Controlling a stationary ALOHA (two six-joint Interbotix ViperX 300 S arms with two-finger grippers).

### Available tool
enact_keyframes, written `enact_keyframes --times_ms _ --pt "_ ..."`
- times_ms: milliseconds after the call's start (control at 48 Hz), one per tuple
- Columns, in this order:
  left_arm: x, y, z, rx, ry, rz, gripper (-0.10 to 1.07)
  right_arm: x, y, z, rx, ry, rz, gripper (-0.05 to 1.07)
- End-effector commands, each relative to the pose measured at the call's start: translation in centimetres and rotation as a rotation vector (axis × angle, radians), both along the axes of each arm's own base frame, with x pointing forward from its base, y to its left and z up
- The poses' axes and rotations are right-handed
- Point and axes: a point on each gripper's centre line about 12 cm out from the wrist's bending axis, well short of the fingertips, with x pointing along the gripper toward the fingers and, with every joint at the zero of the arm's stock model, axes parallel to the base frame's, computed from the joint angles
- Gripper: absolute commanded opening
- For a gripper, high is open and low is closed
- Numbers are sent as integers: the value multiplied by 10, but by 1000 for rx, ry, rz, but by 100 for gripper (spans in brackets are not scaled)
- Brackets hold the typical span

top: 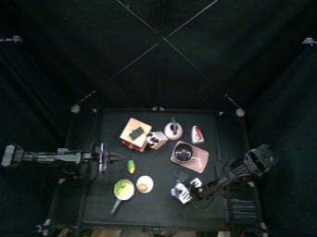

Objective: Place white sushi roll on plate

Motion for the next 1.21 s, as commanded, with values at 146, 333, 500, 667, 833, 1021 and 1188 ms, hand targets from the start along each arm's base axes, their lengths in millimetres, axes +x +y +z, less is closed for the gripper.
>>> enact_keyframes --times_ms 146,333,500,667,833,1021,1188 --pt "1 0 5 2 -14 0 37 -1 -8 44 14 -98 -32 53" --pt "1 0 6 4 -15 1 37 -15 -32 73 -39 -131 -97 53" --pt "1 0 5 4 -12 1 37 -24 -63 85 -37 -160 -242 53" --pt "1 0 4 4 -10 0 37 -49 -90 82 -38 -155 -443 53" --pt "1 0 4 2 -11 2 37 -79 -110 70 -47 -154 -640 54" --pt "1 0 4 2 -9 1 37 -99 -120 55 -32 -193 -705 54" --pt "1 0 4 2 -9 1 37 -104 -132 44 -52 -212 -746 54"
